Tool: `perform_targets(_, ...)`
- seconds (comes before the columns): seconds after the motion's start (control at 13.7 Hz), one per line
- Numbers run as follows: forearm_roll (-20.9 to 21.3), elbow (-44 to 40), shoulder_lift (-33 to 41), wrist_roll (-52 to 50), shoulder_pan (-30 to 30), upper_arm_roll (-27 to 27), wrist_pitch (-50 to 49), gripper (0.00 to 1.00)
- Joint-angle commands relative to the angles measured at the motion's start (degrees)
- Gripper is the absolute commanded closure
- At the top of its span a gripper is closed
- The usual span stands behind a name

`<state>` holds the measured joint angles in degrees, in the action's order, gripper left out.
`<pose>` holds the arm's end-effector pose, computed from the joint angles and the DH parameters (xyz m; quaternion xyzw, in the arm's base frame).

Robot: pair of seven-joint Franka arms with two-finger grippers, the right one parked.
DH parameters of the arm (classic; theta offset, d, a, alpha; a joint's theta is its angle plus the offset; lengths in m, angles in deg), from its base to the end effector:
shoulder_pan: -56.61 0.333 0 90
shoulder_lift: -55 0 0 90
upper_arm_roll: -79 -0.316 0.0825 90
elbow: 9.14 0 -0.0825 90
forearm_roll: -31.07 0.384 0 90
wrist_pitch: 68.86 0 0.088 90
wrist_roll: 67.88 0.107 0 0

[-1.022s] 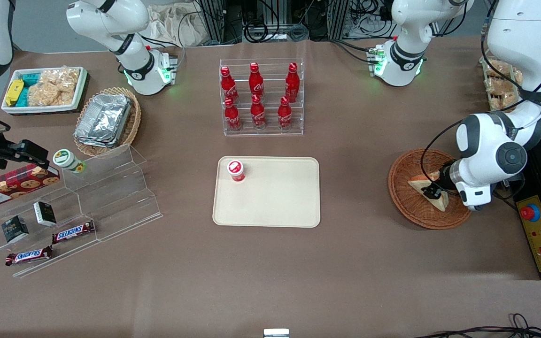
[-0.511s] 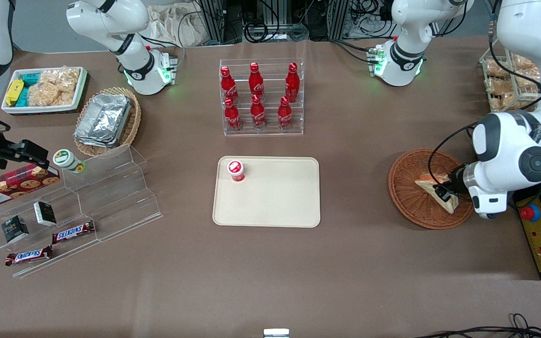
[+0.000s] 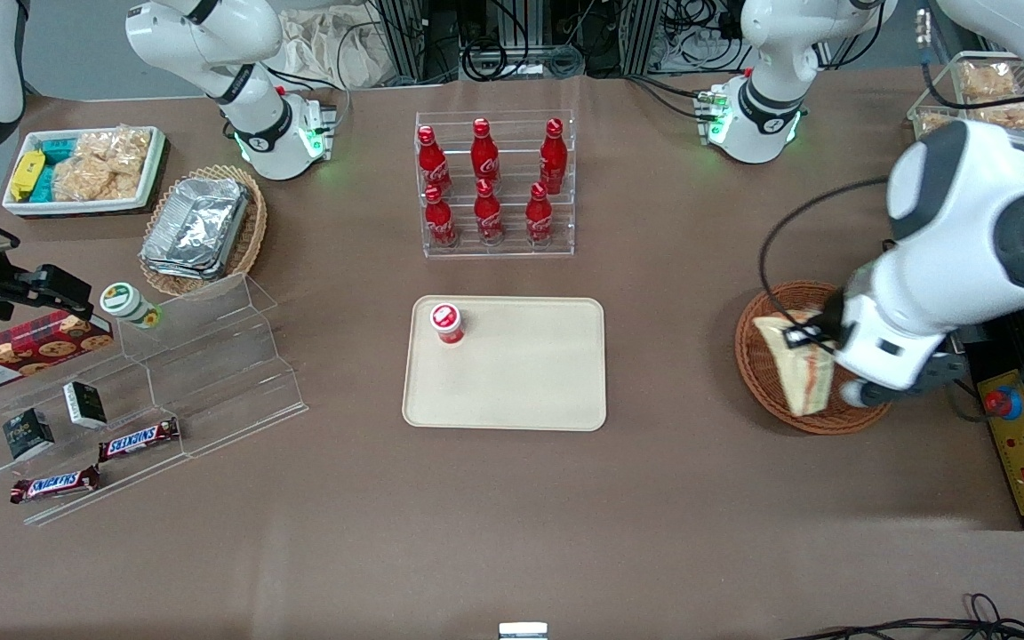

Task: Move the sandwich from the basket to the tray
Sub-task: 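Lift the sandwich out of the basket and carry it toward the cream tray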

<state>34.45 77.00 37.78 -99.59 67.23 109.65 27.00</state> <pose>0.6082 -0.1739 0.5070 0.9925 0.1037 -0.0605 0.0228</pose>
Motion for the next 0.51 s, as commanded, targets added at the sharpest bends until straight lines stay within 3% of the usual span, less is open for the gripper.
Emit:
perform_targets(0.0,0.57,-1.51,-4.47,0.26,0.10,7.64,0.45,1.00)
perform_targets(0.15,1.89,-0.45,-8.33,-1.67,-3.21,10.91,4.23,1.00)
perform_targets(0.44,12.06,-0.45,-19.13,-11.94,-12.54,10.66,11.78,1.00)
